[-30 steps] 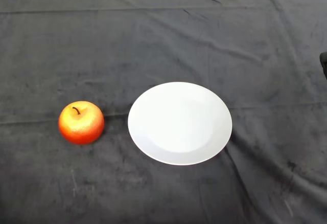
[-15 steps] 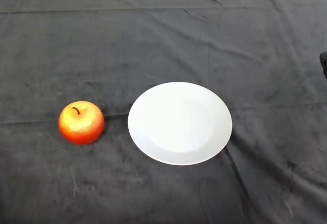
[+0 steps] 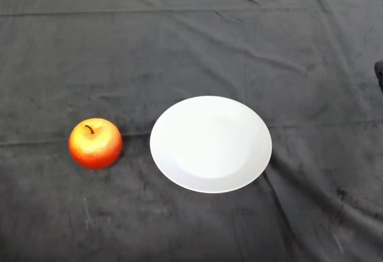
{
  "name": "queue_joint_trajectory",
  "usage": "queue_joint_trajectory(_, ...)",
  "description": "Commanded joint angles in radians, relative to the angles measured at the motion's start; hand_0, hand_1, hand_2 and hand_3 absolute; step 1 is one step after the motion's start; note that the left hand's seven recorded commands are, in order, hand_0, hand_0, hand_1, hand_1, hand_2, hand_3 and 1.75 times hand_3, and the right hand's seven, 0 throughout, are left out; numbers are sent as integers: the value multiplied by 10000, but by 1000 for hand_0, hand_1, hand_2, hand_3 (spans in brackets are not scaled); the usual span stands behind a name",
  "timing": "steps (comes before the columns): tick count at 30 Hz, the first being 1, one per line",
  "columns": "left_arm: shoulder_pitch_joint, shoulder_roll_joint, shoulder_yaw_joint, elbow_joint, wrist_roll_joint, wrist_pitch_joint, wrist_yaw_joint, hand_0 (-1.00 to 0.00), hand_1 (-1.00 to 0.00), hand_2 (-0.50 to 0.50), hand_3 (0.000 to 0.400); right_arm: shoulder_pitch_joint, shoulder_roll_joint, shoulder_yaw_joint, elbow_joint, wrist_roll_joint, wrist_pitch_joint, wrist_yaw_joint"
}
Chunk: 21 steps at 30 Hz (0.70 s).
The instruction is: Move the apple to the plate
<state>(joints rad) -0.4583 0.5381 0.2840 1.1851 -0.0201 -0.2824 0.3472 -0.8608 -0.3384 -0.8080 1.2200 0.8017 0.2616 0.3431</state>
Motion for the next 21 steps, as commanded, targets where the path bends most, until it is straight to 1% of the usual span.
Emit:
queue_joint_trajectory(1,-399,380,-75,-151,-187,88,-526,0,0,0,0,-170,-237,-98,-92,114,-89,-28)
queue_joint_trajectory(6,-448,580,172,-207,-582,-192,-1585,0,0,0,0,-169,-236,-97,-94,114,-88,-29)
queue_joint_trajectory(10,-508,719,435,-271,-919,-531,-2226,0,0,0,0,-169,-236,-96,-96,114,-88,-30)
queue_joint_trajectory(14,-527,688,657,-335,-1186,-985,-2600,0,0,0,0,-169,-236,-96,-96,114,-88,-30)
queue_joint_trajectory(21,-576,295,801,-407,-1474,-1869,-3254,0,0,0,0,-169,-237,-96,-94,114,-88,-30)
